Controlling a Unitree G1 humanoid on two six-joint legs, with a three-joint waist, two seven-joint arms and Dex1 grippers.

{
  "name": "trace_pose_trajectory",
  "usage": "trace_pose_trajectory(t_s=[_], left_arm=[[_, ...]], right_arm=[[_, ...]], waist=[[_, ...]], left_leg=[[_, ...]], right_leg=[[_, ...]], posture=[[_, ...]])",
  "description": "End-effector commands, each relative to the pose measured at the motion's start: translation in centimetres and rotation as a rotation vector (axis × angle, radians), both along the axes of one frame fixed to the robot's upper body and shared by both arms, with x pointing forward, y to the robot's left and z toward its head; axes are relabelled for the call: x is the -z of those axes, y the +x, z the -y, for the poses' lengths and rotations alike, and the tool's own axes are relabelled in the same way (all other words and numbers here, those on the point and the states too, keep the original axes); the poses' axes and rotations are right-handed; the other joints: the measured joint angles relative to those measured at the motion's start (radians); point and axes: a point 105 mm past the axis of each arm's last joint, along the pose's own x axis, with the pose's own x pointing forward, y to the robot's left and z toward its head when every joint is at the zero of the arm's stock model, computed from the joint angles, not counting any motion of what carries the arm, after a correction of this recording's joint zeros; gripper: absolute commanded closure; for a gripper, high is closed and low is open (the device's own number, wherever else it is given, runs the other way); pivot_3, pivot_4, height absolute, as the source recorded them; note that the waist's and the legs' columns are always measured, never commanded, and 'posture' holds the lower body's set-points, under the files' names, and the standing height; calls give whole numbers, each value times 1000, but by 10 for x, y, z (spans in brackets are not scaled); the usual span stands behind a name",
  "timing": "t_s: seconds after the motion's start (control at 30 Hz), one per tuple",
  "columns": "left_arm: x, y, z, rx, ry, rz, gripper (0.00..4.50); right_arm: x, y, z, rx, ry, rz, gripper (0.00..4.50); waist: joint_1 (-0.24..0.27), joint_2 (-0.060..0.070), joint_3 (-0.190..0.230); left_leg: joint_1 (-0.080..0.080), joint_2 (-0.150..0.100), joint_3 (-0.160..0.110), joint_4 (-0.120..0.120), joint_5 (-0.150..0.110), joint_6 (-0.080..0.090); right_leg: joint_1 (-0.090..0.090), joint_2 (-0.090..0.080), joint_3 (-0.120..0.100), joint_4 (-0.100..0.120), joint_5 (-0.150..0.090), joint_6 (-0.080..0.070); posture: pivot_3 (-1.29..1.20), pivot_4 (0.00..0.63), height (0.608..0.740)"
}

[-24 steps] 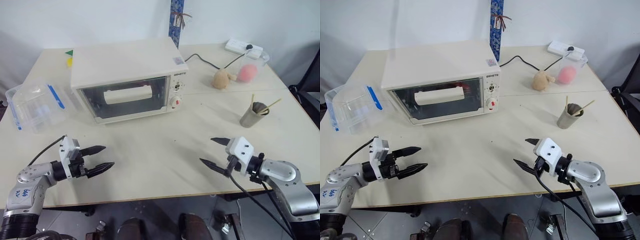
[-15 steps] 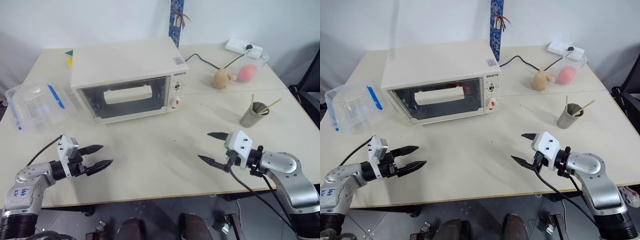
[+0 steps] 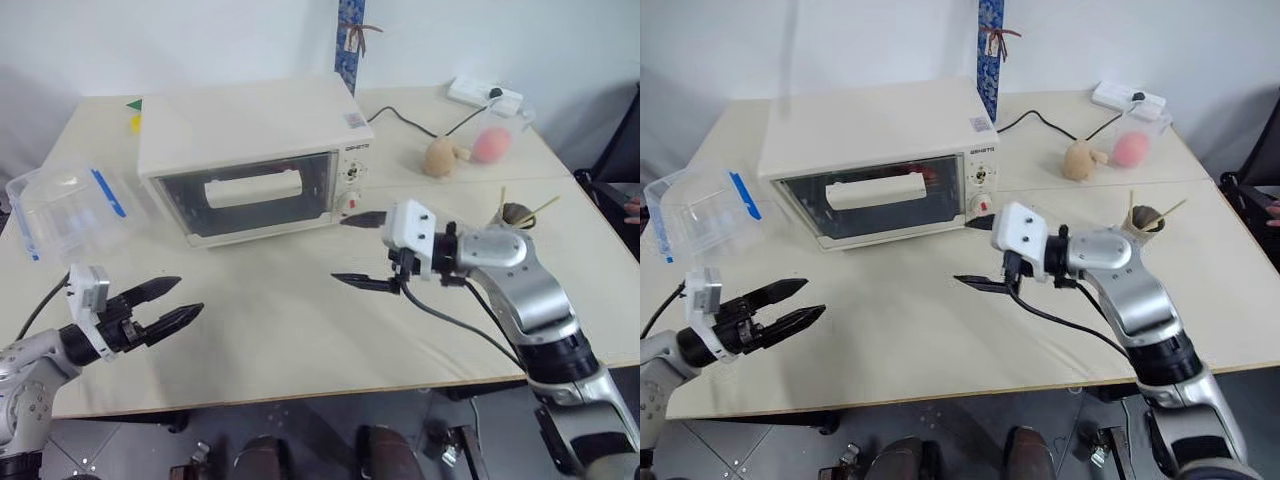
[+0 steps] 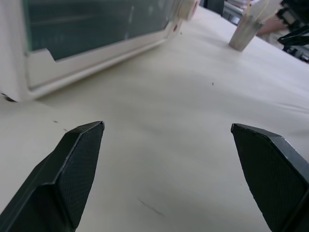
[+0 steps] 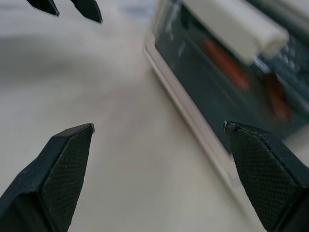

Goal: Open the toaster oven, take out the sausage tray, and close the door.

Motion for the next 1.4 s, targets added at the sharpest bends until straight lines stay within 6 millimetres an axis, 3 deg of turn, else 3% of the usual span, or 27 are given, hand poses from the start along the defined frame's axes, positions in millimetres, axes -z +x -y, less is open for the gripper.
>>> trace_pose_trajectory(t_s=[0.03,0.23,0.47,0.6,0.7,0.9,1.07,1.23,1.4], left_arm=[[-16,-5,-5,-13,-5,33,17],[-32,-8,-12,-27,-56,75,17],[-45,-13,-16,-26,-98,123,17],[-43,-15,-17,-30,-97,118,17],[-42,-16,-15,-28,-102,119,17],[-45,-16,-14,-16,-118,128,17],[-51,-17,-16,-15,-131,169,17],[-59,-15,-25,-82,-150,226,17],[-67,-11,-40,-188,-181,264,17]], right_arm=[[-13,5,-16,-64,16,67,0],[-26,26,-48,-125,25,154,0],[-35,31,-61,-185,29,207,0],[-34,18,-59,-252,21,175,0],[-20,11,-50,-281,-32,124,0],[-17,52,-36,-87,-35,164,0],[-27,62,-38,-70,-17,202,0],[-47,56,-49,-113,59,255,0],[-59,31,-56,-222,100,249,0]], waist=[[0,0,0],[-12,0,1],[-27,0,1],[-30,0,1],[-30,0,1],[-31,0,1],[-36,1,2],[-52,1,2],[-54,1,3]], left_leg=[[0,0,0,0,0,0],[0,1,1,0,0,-1],[0,1,2,0,-1,-1],[0,2,1,0,-1,-2],[0,2,1,0,-1,-2],[0,2,2,1,-1,-2],[0,2,2,0,-1,-3],[0,3,2,-1,-1,-3],[0,3,0,0,-1,-3]], right_leg=[[0,0,0,0,0,0],[-1,1,-1,2,0,0],[-1,1,-2,2,0,0],[-1,1,-2,3,0,0],[-1,1,-2,3,0,0],[-1,1,-2,3,0,0],[-2,1,-2,3,0,0],[-2,2,-2,3,0,0],[-2,2,-2,3,0,0]], posture=[[0,150,740],[0,150,740],[0,150,740],[0,150,740],[0,150,740],[0,150,740],[0,150,740],[0,150,740],[0,150,740]])
